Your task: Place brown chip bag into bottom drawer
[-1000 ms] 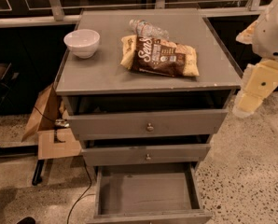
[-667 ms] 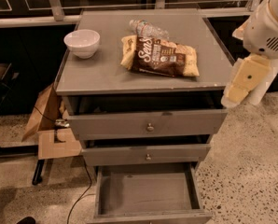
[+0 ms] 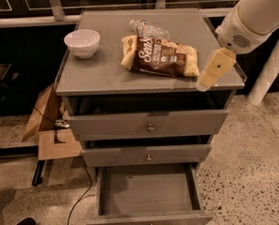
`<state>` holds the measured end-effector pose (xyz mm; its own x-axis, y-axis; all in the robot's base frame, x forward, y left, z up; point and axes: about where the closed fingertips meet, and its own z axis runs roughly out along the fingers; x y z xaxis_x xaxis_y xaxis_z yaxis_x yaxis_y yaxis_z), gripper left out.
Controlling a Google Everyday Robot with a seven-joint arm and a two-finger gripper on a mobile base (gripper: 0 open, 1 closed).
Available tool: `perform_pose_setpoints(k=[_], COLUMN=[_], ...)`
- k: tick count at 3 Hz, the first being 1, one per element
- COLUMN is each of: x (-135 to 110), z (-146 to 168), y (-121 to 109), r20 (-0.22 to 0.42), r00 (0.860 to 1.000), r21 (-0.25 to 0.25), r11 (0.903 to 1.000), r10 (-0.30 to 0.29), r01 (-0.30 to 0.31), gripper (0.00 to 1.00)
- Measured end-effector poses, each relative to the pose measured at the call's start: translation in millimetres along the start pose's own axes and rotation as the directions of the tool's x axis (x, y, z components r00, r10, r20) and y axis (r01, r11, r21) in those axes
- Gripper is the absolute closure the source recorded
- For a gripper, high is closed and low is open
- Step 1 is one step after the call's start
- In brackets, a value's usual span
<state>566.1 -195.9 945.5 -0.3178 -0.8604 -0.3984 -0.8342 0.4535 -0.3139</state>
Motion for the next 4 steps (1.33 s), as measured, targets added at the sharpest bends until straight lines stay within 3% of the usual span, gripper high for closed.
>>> perform_pose_setpoints(k=[1,3,4], x=[-23,-30,-48], z=[32,41,61], y=[-17,-23,-37], r20=[0.116,0.144,0.204], r00=[0.993,0.99,0.979], r21=[-0.005,0.007,0.014], r11=[1.0,1.0,0.9999], r10=[-0.002,0.0,0.001], r01=[0.003,-0.001,-0.004], gripper=[0.0,0.0,0.0])
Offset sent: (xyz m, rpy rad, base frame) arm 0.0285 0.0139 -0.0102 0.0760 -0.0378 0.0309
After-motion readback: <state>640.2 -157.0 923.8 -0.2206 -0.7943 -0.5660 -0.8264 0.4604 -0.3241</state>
